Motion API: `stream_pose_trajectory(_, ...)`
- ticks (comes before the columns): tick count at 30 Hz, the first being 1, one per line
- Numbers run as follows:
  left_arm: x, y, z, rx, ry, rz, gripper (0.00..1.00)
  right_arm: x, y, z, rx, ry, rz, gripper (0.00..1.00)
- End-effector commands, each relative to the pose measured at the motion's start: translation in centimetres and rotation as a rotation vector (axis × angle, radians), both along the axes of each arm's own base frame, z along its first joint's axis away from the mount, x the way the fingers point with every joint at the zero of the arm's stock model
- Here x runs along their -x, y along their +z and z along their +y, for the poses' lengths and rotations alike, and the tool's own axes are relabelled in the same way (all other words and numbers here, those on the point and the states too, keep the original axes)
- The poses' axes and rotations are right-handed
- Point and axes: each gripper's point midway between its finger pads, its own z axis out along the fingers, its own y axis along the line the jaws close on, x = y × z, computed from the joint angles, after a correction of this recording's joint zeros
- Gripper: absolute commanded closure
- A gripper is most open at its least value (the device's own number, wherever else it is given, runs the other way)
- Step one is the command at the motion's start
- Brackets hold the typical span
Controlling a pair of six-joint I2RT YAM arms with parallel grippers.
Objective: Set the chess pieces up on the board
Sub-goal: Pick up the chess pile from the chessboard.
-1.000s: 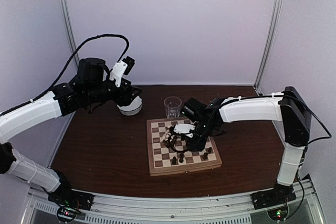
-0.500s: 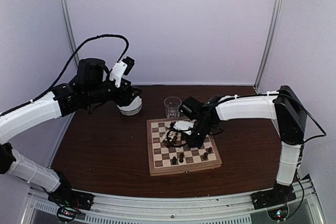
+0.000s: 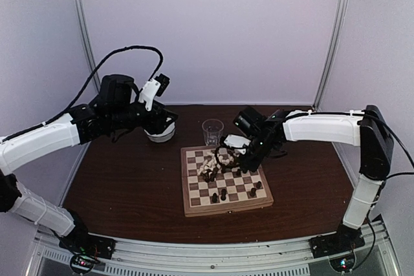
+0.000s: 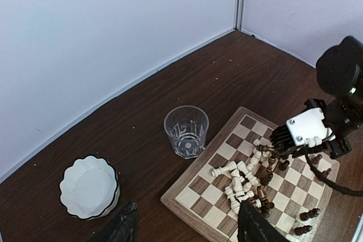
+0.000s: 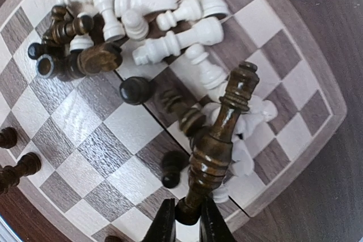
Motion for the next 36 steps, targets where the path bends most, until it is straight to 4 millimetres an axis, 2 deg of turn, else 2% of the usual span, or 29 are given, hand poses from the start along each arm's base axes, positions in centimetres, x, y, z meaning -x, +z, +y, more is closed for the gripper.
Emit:
stream_pose_trajectory(1,-0.4,-0.8,-1.6,0.045,-0.047,0.012,0.40,-0.6,3.3,-0.2,-0.082,-0.035,-0.059,0.97)
stream_pose_trajectory(4,0.2,-1.5,-3.3,0.082,-0.125,0.074,0.40,0.4,4.6,0.4,-0.159,0.007,-0.043,0.98)
stream_pose_trajectory(8,0.5,-1.9,-6.1,0.218,-0.185,0.247,0.39,1.8,6.6,0.6,-0.249,0.088,-0.072,0.97)
stream_pose_trajectory(13,0.8,-3.1,-9.6,0.409,-0.251,0.487,0.39,2.3,8.0,-0.1,-0.281,0.131,-0.150,0.97)
stream_pose_trajectory(15,0.7,-4.3,-10.6,0.498,-0.253,0.572,0.39,2.3,8.2,0.0,-0.285,0.137,-0.145,0.97)
stream_pose_trajectory(19,0.5,-5.0,-11.7,0.601,-0.266,0.642,0.39,2.5,8.2,0.5,-0.295,0.167,-0.123,0.96)
stream_pose_trajectory(25,0.4,-5.7,-12.8,0.579,-0.233,0.693,0.40,2.2,8.0,1.4,-0.291,0.193,-0.104,0.96)
stream_pose_trajectory(30,-0.1,-8.9,-12.9,0.545,-0.116,0.849,0.47,2.0,7.8,2.0,-0.293,0.204,-0.078,0.95)
stream_pose_trajectory(36,-0.2,-10.0,-13.7,0.587,-0.117,0.914,0.49,1.9,8.0,2.6,-0.302,0.213,-0.065,0.95)
